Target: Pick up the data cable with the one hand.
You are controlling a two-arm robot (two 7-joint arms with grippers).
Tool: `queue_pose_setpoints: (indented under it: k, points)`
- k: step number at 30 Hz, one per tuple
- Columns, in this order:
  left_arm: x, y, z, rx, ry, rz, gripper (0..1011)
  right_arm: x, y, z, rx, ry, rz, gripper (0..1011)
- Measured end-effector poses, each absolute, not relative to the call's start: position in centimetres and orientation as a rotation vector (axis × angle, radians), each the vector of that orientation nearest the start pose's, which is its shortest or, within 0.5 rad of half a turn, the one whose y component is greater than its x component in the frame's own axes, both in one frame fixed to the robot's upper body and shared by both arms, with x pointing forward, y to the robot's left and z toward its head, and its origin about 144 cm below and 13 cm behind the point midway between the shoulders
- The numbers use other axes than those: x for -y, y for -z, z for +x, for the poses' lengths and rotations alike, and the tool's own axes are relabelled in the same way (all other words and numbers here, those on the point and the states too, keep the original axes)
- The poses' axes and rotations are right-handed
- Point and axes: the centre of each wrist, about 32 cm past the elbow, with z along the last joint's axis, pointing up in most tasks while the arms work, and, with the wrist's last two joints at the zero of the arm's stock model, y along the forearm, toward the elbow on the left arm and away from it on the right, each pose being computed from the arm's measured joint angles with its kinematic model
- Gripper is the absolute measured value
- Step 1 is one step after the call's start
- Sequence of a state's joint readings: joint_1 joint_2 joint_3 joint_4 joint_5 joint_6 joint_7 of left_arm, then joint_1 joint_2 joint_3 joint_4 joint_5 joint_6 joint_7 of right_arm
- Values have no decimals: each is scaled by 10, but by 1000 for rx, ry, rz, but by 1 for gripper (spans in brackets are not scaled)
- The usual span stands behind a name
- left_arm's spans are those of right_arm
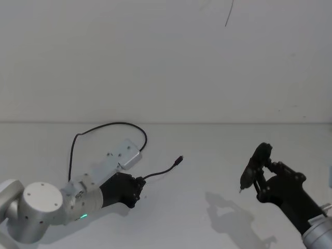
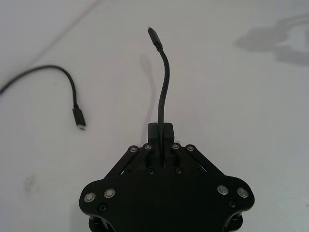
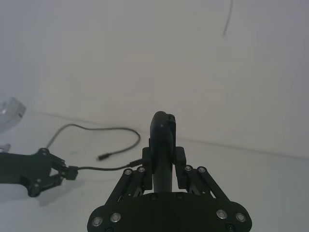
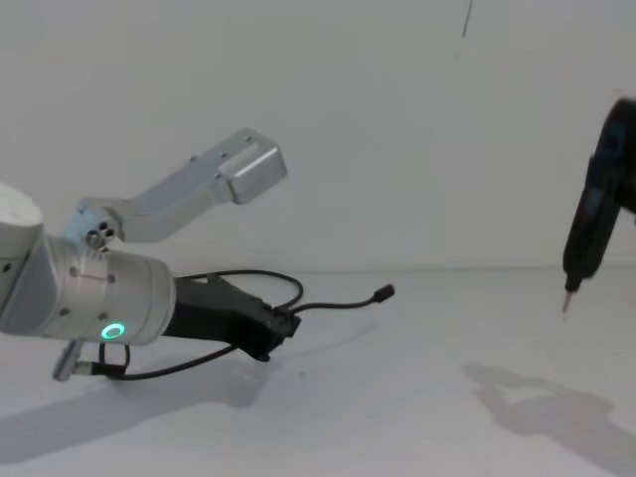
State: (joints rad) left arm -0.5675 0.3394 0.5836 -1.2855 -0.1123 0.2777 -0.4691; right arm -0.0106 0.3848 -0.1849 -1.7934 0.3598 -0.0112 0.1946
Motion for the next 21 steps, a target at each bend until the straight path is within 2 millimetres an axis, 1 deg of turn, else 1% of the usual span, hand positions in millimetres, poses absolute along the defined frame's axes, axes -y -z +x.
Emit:
queue_pose_setpoints:
  k: [7, 12, 14, 21]
  points:
    - [-207, -1219, 569, 232, -739, 414, 50, 272, -1219, 449, 134, 1053, 152, 269]
    - [-222, -1218, 564, 276, -715, 378, 49, 280, -1230, 452, 146, 1015, 185, 269]
    - [-229, -1217, 562, 290, -694, 368, 50, 281, -1233, 453, 149, 1007, 190, 269]
    - [-243, -1219, 559, 320, -632, 350, 50, 287, -1243, 456, 163, 995, 176, 269]
